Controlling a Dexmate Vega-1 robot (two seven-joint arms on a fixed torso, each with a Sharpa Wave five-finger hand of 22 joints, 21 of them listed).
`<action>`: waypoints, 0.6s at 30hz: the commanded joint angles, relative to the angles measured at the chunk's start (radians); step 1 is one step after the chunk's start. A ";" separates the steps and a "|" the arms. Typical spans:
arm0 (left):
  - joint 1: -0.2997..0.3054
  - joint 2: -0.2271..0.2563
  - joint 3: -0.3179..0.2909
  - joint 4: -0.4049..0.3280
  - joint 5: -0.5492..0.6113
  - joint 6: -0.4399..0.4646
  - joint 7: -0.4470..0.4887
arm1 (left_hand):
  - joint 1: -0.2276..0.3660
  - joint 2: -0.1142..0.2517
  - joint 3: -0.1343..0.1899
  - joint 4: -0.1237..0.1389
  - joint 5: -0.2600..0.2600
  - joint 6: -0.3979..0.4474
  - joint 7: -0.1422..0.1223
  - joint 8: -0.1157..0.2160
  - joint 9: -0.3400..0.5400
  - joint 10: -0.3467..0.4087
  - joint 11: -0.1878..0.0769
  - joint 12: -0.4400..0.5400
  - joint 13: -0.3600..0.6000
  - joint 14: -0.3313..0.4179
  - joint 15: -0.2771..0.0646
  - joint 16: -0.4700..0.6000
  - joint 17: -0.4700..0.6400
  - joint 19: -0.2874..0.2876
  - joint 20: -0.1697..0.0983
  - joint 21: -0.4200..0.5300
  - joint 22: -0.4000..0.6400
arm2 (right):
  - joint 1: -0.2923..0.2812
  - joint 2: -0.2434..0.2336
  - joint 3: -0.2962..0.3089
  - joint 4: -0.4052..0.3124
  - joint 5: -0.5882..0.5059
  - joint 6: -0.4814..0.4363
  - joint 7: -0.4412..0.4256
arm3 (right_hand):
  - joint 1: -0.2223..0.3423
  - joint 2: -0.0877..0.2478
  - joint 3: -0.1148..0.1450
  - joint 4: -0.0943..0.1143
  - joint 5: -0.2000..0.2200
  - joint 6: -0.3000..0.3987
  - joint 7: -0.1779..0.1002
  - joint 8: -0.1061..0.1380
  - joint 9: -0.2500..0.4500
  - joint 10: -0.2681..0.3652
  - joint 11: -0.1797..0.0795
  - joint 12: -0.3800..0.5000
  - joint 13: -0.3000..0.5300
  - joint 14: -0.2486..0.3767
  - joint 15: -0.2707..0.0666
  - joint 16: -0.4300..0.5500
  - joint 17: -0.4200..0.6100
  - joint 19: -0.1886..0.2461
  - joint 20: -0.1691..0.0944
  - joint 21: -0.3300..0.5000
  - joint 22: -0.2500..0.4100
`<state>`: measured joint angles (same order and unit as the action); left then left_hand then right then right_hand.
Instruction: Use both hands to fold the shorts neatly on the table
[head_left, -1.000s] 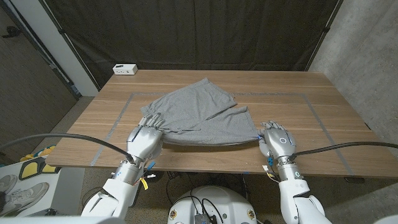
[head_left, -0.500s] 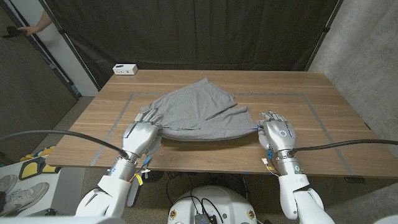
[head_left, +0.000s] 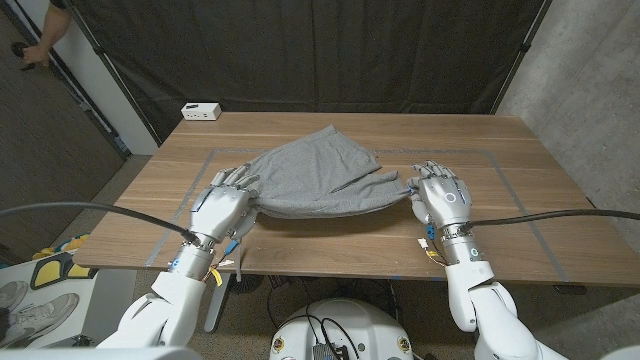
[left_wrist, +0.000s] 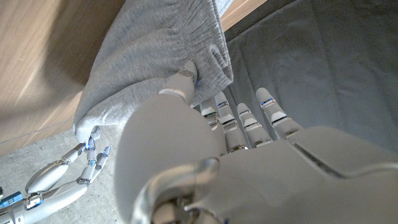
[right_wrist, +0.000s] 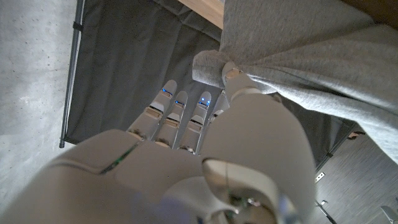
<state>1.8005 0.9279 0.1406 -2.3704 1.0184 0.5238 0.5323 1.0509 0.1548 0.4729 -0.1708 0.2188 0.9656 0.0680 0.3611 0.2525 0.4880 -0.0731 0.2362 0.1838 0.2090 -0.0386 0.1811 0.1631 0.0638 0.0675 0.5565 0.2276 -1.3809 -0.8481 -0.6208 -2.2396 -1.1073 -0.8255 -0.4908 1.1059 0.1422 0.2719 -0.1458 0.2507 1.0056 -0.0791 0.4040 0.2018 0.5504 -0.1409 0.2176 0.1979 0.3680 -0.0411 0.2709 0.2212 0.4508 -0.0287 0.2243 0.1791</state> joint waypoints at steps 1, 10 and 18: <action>-0.002 -0.046 -0.079 -0.002 -0.084 -0.092 0.006 | 0.008 -0.012 0.003 -0.006 0.014 0.094 0.001 0.091 0.104 0.017 -0.002 0.002 0.003 0.015 -0.028 -0.001 0.000 0.005 -0.007 0.010 0.001 | 0.067 0.014 0.029 0.026 -0.041 0.084 0.033 | 0.012 0.001 -0.003 0.001 -0.003 0.008 -0.005 0.004 0.006 0.010 -0.005 -0.002 0.002 0.006 -0.179 0.007 0.002 0.003 -0.004 0.008 0.006; -0.027 -0.087 -0.078 0.013 -0.056 -0.095 0.009 | 0.017 -0.027 0.009 -0.011 0.031 0.118 0.006 0.103 0.119 0.042 -0.007 0.004 0.002 0.032 -0.033 0.001 0.000 0.013 -0.012 0.020 -0.001 | 0.129 0.035 0.047 0.061 -0.052 0.146 0.026 | 0.017 0.001 -0.008 0.001 -0.002 0.013 -0.005 0.005 0.007 0.014 -0.012 -0.003 0.002 0.006 -0.181 0.007 0.003 0.001 -0.007 0.007 0.006; -0.054 -0.117 -0.056 0.023 -0.011 -0.067 0.015 | 0.019 -0.045 0.013 -0.011 0.048 0.153 0.003 0.117 0.128 0.051 -0.009 0.001 0.002 0.051 -0.038 0.004 0.001 0.017 -0.021 0.026 -0.003 | 0.207 0.059 0.041 0.106 -0.065 0.199 0.035 | 0.022 0.000 -0.009 0.000 0.001 0.018 0.000 0.006 0.007 0.018 -0.015 -0.004 0.002 0.010 -0.179 0.004 0.000 0.002 -0.003 0.006 0.006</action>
<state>1.7749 0.8507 0.0738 -2.3607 0.9701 0.4452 0.5409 1.0640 0.1228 0.4793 -0.1809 0.2593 0.9960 0.0947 0.3611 0.2525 0.5291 -0.0820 0.2362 0.1838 0.2489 -0.0395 0.1811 0.1631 0.0766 0.0550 0.5771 0.2230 -1.2645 -0.8181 -0.5813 -2.1844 -1.1539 -0.6947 -0.4644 1.1151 0.1411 0.2633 -0.1456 0.2507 1.0133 -0.0787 0.4041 0.2073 0.5611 -0.1518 0.2176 0.1977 0.3682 -0.0413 0.2709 0.2204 0.4523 -0.0303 0.2243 0.1791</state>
